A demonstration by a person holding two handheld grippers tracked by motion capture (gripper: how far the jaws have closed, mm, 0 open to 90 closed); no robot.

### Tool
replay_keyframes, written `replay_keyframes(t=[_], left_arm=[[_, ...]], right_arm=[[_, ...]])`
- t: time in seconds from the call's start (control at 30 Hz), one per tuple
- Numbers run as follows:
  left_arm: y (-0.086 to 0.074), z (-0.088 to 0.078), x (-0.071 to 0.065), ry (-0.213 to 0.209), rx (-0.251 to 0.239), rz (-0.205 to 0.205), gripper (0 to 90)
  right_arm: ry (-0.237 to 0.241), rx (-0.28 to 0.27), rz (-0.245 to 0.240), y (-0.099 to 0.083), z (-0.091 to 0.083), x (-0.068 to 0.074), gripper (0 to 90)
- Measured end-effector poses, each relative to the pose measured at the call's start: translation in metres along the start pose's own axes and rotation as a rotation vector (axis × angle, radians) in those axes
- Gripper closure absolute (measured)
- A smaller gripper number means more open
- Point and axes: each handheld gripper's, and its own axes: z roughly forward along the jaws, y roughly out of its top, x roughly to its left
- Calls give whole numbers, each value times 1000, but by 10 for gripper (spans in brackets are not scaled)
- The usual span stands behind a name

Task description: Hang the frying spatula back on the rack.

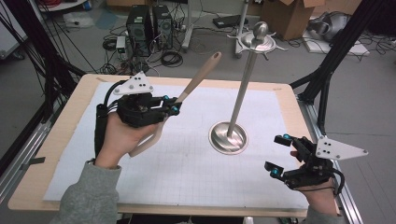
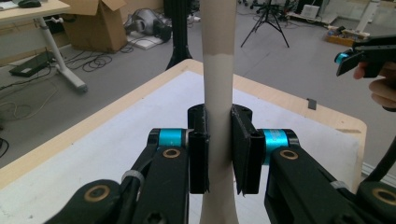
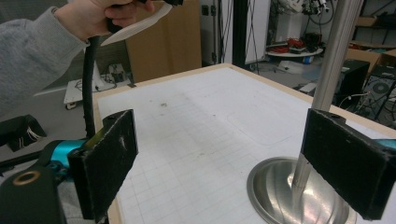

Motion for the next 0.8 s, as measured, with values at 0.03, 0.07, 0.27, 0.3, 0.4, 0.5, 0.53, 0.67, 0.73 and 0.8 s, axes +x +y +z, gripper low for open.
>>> replay_keyframes(t=[0.03, 0.07, 0.27, 0.3, 0.4, 0.5, 0.53, 0.67, 0.73, 0.8], left_arm=[[1, -1, 0, -4, -5, 1, 779], [3, -1, -1, -8, -11, -1, 779], [11, 0, -8, -23, -22, 15, 779], [12, 0, -10, -27, -24, 17, 779], [16, 1, -13, -31, -30, 22, 779], [18, 1, -15, -33, -36, 27, 779], [18, 1, -15, -36, -36, 27, 779], [19, 3, -17, -40, -35, 25, 779], [19, 3, -17, -47, -34, 27, 779], [19, 4, -18, -55, -38, 24, 779]], right_arm=[[-1, -3, -6, 0, 0, 0, 97], [1, -2, -1, 0, 0, 0, 97], [3, -1, -2, 0, 0, 0, 97], [7, 0, -1, 0, 1, 1, 97], [2, -6, -4, 1, 0, 1, 97], [5, -8, -6, 1, -1, 1, 97], [4, -7, -4, 1, -1, 1, 97], [4, -7, -5, 1, -1, 1, 97], [5, -7, -4, 1, -1, 0, 97], [5, -6, 1, 0, 0, 0, 97]])
